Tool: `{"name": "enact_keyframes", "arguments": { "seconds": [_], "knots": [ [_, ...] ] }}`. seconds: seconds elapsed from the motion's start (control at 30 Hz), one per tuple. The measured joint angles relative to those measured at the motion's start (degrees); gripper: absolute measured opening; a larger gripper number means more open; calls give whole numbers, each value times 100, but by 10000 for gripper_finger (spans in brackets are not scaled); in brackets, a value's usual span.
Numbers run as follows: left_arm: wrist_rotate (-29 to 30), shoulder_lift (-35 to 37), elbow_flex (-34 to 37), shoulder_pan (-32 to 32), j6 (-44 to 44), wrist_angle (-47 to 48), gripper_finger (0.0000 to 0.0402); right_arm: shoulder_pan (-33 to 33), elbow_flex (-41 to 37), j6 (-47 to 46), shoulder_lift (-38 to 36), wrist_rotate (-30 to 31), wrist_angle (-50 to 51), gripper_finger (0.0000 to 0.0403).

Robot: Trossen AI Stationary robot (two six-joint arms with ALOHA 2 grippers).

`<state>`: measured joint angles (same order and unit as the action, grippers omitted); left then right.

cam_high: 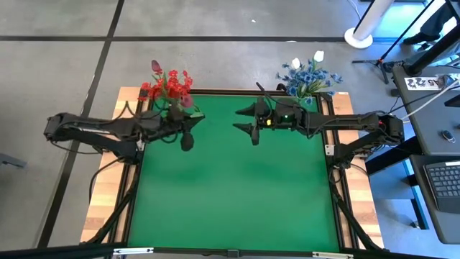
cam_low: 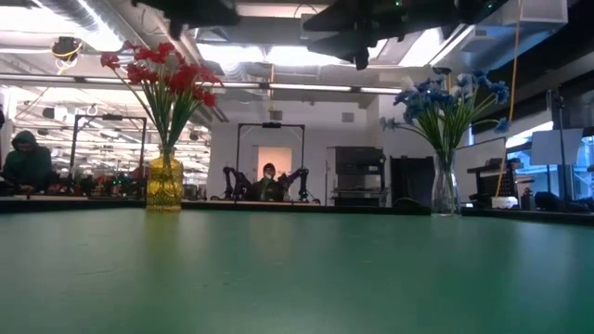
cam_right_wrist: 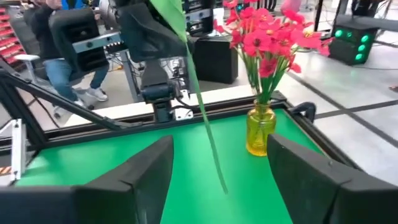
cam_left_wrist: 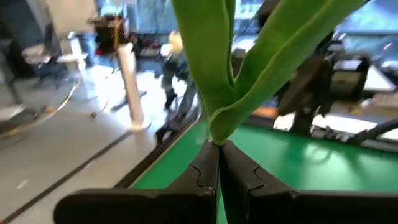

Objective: Sort flowers into vase by color
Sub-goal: Put the red flower into the yellow vase

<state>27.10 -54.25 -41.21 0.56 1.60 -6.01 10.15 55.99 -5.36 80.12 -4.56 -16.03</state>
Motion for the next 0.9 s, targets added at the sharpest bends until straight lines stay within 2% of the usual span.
{"name": "enact_keyframes", "arguments": {
  "seconds": [0.1,0.3,0.53,0.7,0.9],
  "knots": [
    [405,329,0,0,263,682,0,0,0,132,0,46,-4,254],
    [1623,841,0,0,647,1720,0,-1,0,282,0,48,-15,243],
    [2532,1110,0,0,720,2035,0,0,0,348,0,48,-13,237],
    [3320,1135,0,0,441,2113,0,-2,-2,424,0,48,-4,237],
    [3493,1166,0,0,426,2347,0,-2,-2,439,0,48,140,237]
  ]
}}
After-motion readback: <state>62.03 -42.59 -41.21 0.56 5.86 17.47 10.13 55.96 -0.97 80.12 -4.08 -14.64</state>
